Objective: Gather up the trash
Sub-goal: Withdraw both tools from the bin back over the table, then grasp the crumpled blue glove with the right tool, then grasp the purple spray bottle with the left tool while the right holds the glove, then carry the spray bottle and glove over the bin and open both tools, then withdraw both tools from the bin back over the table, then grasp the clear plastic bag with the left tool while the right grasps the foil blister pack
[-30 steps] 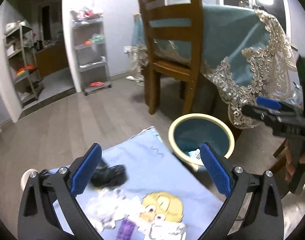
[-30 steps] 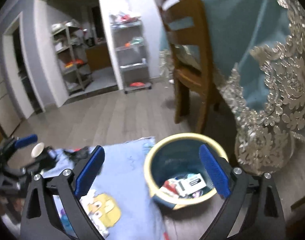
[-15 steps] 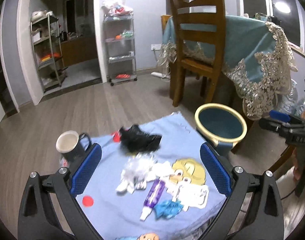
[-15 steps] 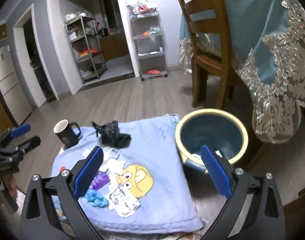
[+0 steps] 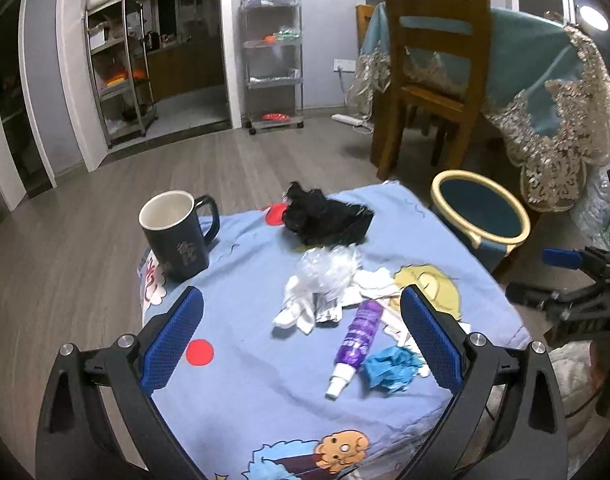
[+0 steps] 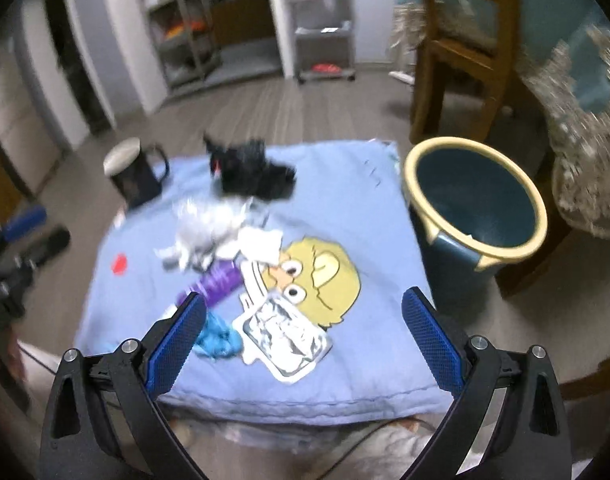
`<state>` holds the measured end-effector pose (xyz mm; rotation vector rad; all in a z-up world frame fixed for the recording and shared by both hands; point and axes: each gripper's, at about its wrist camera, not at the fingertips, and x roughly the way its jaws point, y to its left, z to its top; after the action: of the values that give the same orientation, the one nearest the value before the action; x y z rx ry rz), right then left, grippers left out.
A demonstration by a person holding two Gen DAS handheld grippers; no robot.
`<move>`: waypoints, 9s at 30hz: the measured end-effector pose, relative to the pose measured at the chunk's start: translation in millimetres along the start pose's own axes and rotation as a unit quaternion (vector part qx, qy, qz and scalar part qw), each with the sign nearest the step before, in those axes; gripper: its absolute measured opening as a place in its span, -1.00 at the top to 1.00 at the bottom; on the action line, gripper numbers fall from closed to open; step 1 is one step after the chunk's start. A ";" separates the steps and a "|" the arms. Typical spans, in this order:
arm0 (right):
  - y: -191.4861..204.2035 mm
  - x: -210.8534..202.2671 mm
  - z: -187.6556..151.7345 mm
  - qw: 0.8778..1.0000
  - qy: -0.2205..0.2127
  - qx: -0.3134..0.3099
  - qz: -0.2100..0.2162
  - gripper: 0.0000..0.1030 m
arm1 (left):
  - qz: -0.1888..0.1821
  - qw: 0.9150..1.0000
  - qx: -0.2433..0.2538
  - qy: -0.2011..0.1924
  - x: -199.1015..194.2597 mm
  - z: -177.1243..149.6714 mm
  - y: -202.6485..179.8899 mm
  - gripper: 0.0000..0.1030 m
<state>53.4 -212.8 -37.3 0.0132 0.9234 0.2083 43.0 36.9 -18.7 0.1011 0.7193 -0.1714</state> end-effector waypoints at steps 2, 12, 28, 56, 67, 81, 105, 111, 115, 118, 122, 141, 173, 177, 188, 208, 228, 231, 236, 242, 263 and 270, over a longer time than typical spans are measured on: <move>10.4 13.5 -1.8 1.000 0.015 -0.022 -0.004 -0.89 | 0.002 1.000 0.001 0.010 8.2 -4.1 2.5 -0.88; 58.7 65.4 -18.2 0.992 0.064 -0.096 0.054 -0.80 | 0.017 0.999 -0.039 0.025 30.1 -9.7 19.5 -0.88; 85.4 97.5 -20.8 0.982 0.115 -0.119 0.091 0.51 | 0.016 0.997 -0.055 0.050 46.4 -13.8 26.5 -0.88; -78.8 31.5 86.8 0.996 0.004 0.071 0.062 0.52 | -0.034 0.986 0.036 0.159 149.6 -43.4 -55.9 -0.88; -90.1 39.4 86.8 0.992 0.015 0.100 0.072 0.52 | -0.059 0.981 0.034 0.182 170.7 -53.7 -65.6 -0.43; -90.2 39.2 87.4 0.993 0.012 0.099 0.069 0.52 | -0.062 0.981 0.063 0.173 160.3 -44.5 -80.8 0.31; -137.9 12.0 106.8 0.989 -0.042 0.137 0.024 0.52 | -0.126 0.988 0.059 0.070 97.2 40.4 -113.2 0.38; -175.0 7.4 107.2 0.981 -0.053 0.185 0.013 0.52 | -0.158 0.985 0.057 0.038 80.4 80.7 -132.0 0.38; -193.7 5.1 106.5 0.978 -0.054 0.200 0.004 0.52 | -0.174 0.982 0.073 0.026 75.5 104.1 -152.3 0.38; -208.9 3.6 106.5 0.976 -0.057 0.209 -0.002 0.52 | -0.187 0.979 0.078 0.024 77.9 120.9 -166.7 0.38; -228.7 11.0 103.8 0.974 -0.047 0.219 -0.014 0.52 | -0.196 0.976 0.092 0.023 84.6 139.7 -186.8 0.38; -278.6 57.4 108.1 0.967 -0.006 0.254 -0.022 0.52 | -0.207 0.964 0.148 0.071 176.5 164.6 -273.0 0.38; -232.2 -20.7 111.8 0.974 -0.108 0.195 -0.027 -0.81 | -0.139 0.985 0.099 0.007 96.8 154.1 -199.1 -0.88; -198.0 -36.5 107.7 0.977 -0.126 0.170 -0.010 -0.84 | -0.114 0.989 0.090 0.003 67.2 143.7 -168.6 -0.88; -104.5 -46.2 63.2 0.992 -0.101 0.081 0.008 -0.86 | -0.049 0.998 0.038 -0.009 -3.6 98.2 -69.6 -0.88; -25.6 -7.0 1.8 0.996 -0.013 0.076 0.036 -0.87 | -0.016 0.999 -0.025 0.022 -20.0 14.7 10.1 -0.88; 35.4 101.4 -31.3 0.985 0.151 -0.083 0.017 -0.87 | -0.045 0.997 -0.055 0.043 7.0 10.2 19.2 -0.88; 38.9 111.6 -34.2 0.982 0.160 -0.095 0.015 -0.87 | -0.048 0.996 -0.056 0.050 12.4 10.7 17.6 -0.88; 40.0 123.0 -34.4 0.981 0.165 -0.104 0.009 -0.87 | -0.050 0.996 -0.046 0.056 18.5 12.4 11.8 -0.88; 38.9 132.3 -36.7 0.977 0.179 -0.115 -0.001 -0.33 | -0.044 0.996 -0.038 0.071 31.8 9.8 6.5 -0.88; -26.0 97.5 5.8 0.996 0.075 0.043 0.016 0.71 | -0.008 0.990 -0.002 0.140 147.2 24.4 -14.5 -0.88; -33.5 113.9 4.8 0.993 0.093 0.071 0.018 0.63 | -0.031 0.986 -0.020 0.160 172.8 22.7 -18.1 -0.56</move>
<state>129.6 -224.3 -127.8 0.1435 1.1221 0.1788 181.9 -5.3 -116.8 0.0690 1.0460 -0.2038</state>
